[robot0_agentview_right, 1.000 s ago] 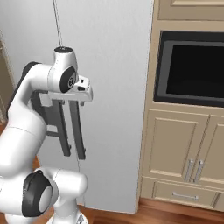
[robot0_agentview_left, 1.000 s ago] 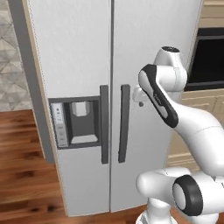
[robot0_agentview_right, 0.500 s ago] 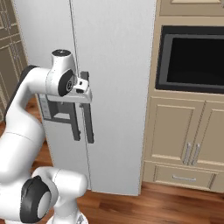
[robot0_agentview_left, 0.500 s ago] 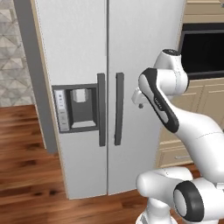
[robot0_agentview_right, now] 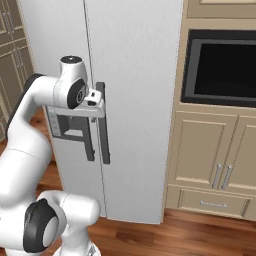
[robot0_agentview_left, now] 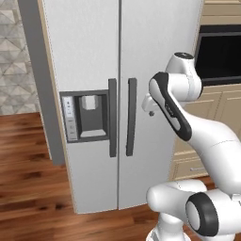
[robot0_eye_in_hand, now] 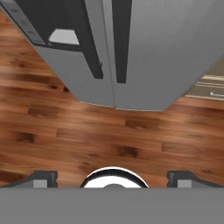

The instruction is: Retrieve the sausage and cheese from the fridge and place them on the cutting board on the counter.

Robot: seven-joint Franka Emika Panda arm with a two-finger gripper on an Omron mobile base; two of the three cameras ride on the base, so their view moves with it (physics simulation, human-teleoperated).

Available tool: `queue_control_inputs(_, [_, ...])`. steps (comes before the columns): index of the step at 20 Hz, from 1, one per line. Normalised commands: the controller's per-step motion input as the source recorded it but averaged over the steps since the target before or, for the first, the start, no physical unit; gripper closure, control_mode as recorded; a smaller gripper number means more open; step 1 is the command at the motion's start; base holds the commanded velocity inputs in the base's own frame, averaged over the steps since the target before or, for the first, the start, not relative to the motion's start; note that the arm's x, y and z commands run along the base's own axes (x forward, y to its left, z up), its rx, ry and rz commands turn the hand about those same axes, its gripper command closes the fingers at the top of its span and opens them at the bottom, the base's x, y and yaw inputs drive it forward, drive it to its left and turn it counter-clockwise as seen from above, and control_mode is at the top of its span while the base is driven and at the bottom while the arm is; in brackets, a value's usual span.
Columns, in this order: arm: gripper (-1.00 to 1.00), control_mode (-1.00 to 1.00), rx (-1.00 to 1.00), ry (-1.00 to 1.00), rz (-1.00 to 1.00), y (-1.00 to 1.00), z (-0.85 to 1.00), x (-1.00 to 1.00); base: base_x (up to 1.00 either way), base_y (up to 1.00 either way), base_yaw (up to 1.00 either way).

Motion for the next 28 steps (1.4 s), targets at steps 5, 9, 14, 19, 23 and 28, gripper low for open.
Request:
queue_control_inputs(5, [-1.0,1.0,0.0,0.0,0.0,0.0,0.0,0.0,0.04,0.07,0.0])
queue_control_inputs(9, [-1.0,1.0,0.0,0.0,0.0,0.0,0.0,0.0,0.0,0.0,0.0])
queue_control_inputs(14, [-1.0,1.0,0.0,0.0,0.0,0.0,0.0,0.0,0.0,0.0,0.0])
queue_control_inputs(19, [-1.0,-1.0,0.0,0.0,0.0,0.0,0.0,0.0,0.0,0.0,0.0])
queue_control_inputs(23, [-1.0,-1.0,0.0,0.0,0.0,0.0,0.0,0.0,0.0,0.0,0.0])
queue_control_inputs(28, [-1.0,-1.0,-0.02,-0.04,-0.01,0.15,-0.2,0.07,0.0,0.0,0.0])
